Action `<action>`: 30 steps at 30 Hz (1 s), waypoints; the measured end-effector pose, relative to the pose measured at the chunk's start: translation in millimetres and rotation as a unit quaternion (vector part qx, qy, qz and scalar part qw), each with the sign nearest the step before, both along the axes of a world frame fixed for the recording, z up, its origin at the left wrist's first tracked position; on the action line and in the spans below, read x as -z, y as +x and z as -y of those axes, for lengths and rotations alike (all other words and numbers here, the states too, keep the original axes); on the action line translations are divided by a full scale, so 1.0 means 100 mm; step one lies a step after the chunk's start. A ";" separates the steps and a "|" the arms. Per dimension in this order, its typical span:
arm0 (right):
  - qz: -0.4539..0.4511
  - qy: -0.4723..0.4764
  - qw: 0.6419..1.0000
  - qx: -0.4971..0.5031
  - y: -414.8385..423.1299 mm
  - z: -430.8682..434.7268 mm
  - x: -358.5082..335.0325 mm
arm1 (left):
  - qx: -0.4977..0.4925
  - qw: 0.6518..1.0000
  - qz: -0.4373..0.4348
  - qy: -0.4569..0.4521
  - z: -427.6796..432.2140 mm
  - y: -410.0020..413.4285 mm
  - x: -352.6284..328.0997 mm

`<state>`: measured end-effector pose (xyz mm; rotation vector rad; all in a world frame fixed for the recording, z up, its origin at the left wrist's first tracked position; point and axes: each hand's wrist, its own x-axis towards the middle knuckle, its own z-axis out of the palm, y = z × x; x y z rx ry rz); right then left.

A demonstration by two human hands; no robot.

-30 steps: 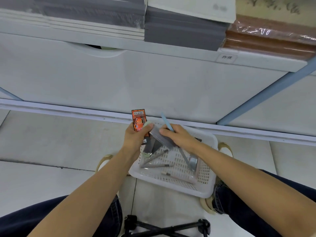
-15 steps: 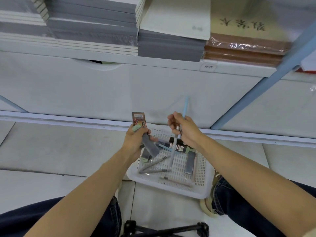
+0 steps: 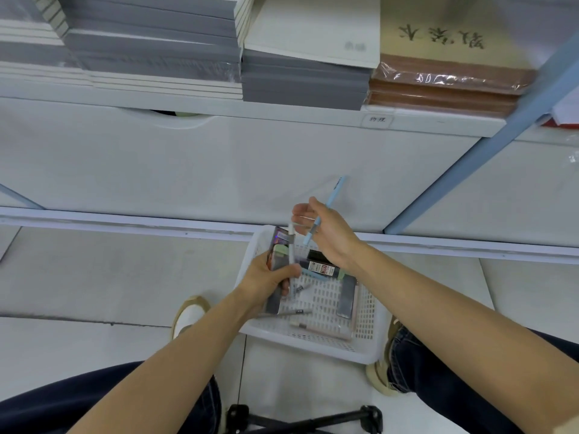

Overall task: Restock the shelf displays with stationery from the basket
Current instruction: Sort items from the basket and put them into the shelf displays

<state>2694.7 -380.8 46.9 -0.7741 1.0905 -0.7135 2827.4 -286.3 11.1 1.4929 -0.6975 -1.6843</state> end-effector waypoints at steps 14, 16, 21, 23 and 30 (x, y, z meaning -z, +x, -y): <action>-0.238 -0.077 0.899 -0.359 -0.36 0.07 -0.73 | -0.148 0.977 0.054 -0.147 0.30 0.38 -0.80; -0.260 -0.121 0.886 -0.364 -0.45 0.09 -0.92 | -0.139 0.975 0.074 -0.155 0.28 0.40 -0.91; -0.221 -0.227 0.897 -0.308 -0.58 0.15 -1.42 | -0.105 0.973 0.096 -0.183 0.27 0.37 -1.25; -0.212 -0.267 0.899 -0.276 -0.59 0.16 -1.64 | -0.100 0.970 0.096 -0.200 0.29 0.35 -1.44; -0.141 -0.383 0.903 -0.132 -0.60 0.16 -2.50 | -0.045 0.969 0.059 -0.238 0.34 0.22 -2.25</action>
